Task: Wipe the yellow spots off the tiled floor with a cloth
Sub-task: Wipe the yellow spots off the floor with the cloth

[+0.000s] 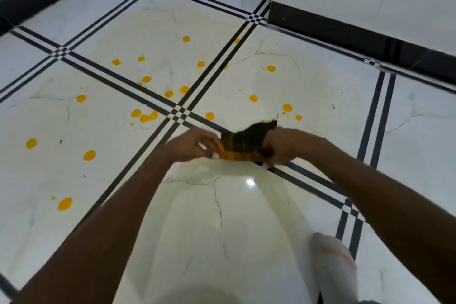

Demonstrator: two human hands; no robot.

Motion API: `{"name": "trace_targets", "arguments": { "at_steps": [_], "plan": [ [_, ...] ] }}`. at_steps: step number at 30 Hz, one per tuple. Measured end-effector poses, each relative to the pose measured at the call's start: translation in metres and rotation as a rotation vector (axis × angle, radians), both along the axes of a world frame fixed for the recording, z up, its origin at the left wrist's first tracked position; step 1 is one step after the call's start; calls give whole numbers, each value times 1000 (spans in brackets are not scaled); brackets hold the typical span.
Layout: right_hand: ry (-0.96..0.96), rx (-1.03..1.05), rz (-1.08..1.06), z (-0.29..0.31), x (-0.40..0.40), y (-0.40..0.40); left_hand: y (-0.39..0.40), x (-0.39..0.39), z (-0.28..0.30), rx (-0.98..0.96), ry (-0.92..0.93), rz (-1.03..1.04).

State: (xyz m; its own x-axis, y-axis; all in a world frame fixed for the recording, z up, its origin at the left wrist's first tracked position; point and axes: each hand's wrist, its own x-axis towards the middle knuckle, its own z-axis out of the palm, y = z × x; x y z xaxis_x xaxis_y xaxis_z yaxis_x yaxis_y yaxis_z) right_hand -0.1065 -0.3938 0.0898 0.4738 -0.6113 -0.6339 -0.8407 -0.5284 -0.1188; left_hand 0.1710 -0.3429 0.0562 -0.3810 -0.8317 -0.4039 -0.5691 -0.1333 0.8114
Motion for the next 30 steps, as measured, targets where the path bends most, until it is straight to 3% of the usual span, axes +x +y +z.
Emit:
{"name": "trace_targets", "arguments": {
  "at_steps": [2,3,6,8,11,15,19,22,26,30],
  "plan": [
    [107,103,-41,-29,8,11,12,-3,-29,138,-35,-19],
    [61,55,-95,-41,13,15,17,-3,-43,128,-69,41],
    [-324,-283,-281,-79,33,21,22,4,-72,-113,-276,355],
    [-458,-309,-281,-108,45,29,20,9,-84,-274,-400,465],
    [-450,-372,-126,-152,37,44,7,12,-100,-404,-493,476],
    [-367,-524,-216,-164,-15,18,-15,17,-117,-541,-578,498],
    [-270,-583,-424,-172,-55,-100,-25,5,-133,-592,-662,592],
    [-310,-608,-516,-175,-31,-199,-29,-2,-138,-595,-696,620],
    [-347,-626,-409,-175,11,-223,-31,0,-135,-524,-680,638],
    [-355,-581,-219,-174,-31,-195,-30,0,-134,-455,-685,632]
  ]
}}
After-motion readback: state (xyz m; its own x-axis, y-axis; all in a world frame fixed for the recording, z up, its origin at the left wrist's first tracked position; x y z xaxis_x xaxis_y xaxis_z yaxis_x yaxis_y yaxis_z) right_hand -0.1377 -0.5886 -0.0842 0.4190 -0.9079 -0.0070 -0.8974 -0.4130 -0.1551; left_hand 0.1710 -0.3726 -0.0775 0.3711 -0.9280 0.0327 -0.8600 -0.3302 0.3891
